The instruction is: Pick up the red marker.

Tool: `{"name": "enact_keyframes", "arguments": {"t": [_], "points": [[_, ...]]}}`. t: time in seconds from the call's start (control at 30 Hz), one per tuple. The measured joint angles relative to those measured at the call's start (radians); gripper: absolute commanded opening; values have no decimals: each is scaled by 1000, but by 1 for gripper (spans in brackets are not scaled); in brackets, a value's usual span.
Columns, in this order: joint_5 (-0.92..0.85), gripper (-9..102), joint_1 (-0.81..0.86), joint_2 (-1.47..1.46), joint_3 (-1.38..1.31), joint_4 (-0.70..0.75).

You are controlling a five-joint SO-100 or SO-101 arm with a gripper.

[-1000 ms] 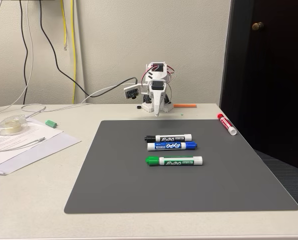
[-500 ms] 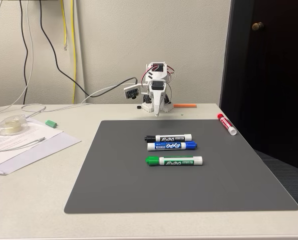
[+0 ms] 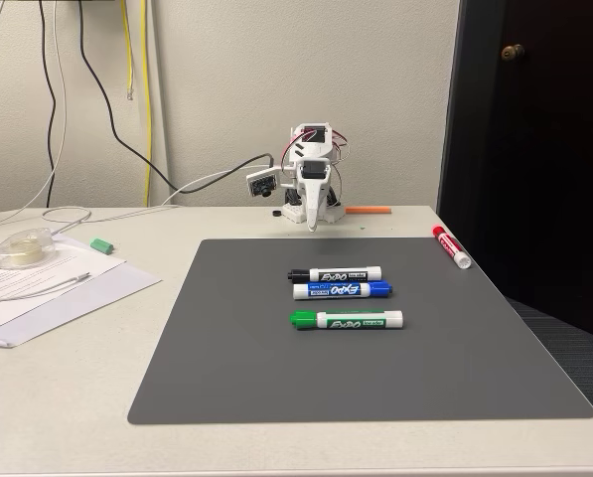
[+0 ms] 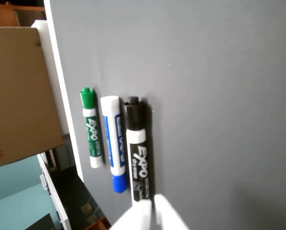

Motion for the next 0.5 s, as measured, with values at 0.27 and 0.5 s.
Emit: {"name": "enact_keyframes", "arguments": {"t": [0.27, 0.5], "points": [[14, 0, 0, 0, 0, 0], [14, 0, 0, 0, 0, 0]]}}
